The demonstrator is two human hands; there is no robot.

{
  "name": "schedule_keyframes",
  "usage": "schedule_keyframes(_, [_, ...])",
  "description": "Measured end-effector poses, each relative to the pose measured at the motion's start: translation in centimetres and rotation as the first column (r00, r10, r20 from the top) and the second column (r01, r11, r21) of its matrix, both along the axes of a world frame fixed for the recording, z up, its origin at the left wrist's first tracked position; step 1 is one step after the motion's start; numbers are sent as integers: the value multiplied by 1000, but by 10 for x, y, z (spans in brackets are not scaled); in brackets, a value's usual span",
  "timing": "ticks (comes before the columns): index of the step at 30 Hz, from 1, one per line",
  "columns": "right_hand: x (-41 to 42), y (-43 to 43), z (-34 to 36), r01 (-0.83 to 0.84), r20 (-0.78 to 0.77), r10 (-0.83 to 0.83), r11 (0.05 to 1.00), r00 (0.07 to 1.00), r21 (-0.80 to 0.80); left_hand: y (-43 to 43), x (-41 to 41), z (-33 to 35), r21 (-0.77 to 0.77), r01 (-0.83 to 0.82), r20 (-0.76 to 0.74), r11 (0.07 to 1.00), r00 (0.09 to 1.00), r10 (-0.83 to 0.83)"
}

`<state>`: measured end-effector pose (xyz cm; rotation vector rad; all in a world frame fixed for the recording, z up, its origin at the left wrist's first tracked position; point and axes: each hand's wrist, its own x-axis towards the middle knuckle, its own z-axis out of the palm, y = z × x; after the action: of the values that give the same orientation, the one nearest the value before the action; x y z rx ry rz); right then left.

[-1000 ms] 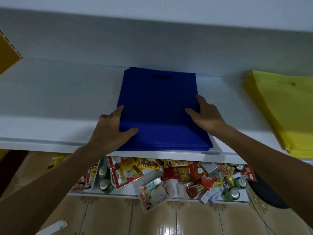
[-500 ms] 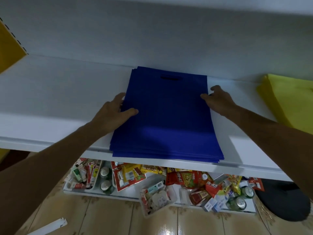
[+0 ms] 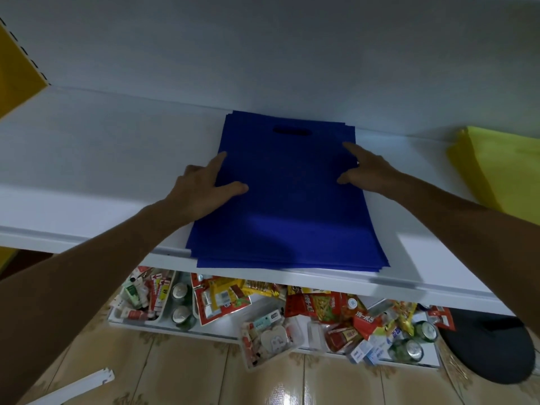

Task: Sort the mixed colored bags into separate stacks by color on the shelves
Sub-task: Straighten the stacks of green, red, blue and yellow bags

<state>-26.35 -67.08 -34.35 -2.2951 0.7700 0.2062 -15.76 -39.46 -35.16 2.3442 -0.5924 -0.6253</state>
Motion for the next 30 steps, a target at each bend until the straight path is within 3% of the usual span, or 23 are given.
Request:
schedule_keyframes(5, [-2, -4, 1, 27, 83, -26, 999, 996, -21, -3, 10, -4, -174, -152, -14, 973, 988, 152])
schedule_keyframes(9, [3, 8, -6, -119, -66, 104, 952, 992, -283, -12, 4, -5, 0, -12, 94, 1000, 996, 12])
schedule_keyframes(12, [0, 12, -5, -148, -130, 102, 898, 986, -414, -7, 6, -7, 29, -52, 235, 998, 971, 44])
schedule_keyframes(15, [-1, 8, -4, -60, -40, 48, 917, 998, -395, -2, 4, -11, 29, -52, 278, 998, 960, 42])
schedule_keyframes(19, [-3, 10, -8, -151, -128, 112, 922, 985, -357, -4, 0, -10, 55, 18, 231, 998, 973, -30])
schedule_keyframes(22, [-5, 8, -10, -24, 19, 31, 954, 999, -298, -2, 2, -6, -59, -35, 143, 998, 989, 43])
schedule_keyframes(24, [-7, 9, -9, 17, 80, 5, 961, 997, -276, -2, -4, -4, -56, -31, 132, 998, 991, 39])
schedule_keyframes(28, [-7, 16, -8, -139, -123, 105, 937, 987, -321, -3, -7, -2, 42, 21, 125, 999, 992, -26])
schedule_keyframes(30, [-8, 12, -5, -145, -136, 108, 945, 985, -294, -2, -3, -1, 48, 12, 102, 999, 995, -17])
